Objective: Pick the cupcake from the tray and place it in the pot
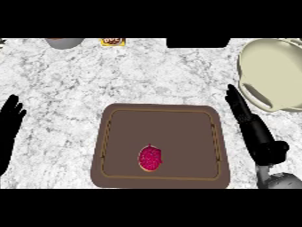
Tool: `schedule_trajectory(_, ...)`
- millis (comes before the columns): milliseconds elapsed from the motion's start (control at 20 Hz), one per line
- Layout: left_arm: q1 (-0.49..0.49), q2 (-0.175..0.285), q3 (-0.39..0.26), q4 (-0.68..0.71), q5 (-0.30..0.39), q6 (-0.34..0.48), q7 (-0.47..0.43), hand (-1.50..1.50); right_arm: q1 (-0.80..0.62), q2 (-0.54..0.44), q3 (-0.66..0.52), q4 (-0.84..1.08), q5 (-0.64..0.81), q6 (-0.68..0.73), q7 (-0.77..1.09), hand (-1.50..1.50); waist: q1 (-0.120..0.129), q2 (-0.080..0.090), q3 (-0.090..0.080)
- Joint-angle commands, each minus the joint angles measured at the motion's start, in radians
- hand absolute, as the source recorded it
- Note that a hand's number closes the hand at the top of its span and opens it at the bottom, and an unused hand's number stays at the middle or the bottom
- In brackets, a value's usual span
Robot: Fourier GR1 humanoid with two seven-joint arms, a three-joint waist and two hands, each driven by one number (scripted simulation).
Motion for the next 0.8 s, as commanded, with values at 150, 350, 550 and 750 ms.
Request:
schedule_trajectory(150,-0.158,-0.053,-0.052,-0.061,0.013,-0.028,-0.064,0.00,-0.276,0.076,0.185,-0.032,-0.173,0.367,-0.024,1.50,0.142,0.033,0.018)
schedule_trajectory(350,-0.234,-0.104,-0.080,-0.067,0.048,-0.042,-0.078,0.00,-0.502,-0.072,0.186,-0.017,0.006,0.497,-0.158,1.50,0.138,0.040,0.013)
schedule_trajectory(550,-0.299,-0.129,-0.075,-0.044,0.052,-0.028,-0.082,0.00,-0.563,-0.084,0.207,0.092,-0.054,0.711,-0.388,-1.50,0.129,0.056,0.020)
schedule_trajectory(750,-0.302,-0.144,-0.075,-0.015,0.053,-0.033,-0.105,0.00,-0.647,-0.132,0.175,0.204,-0.016,0.844,-0.631,-1.50,0.124,0.052,0.019)
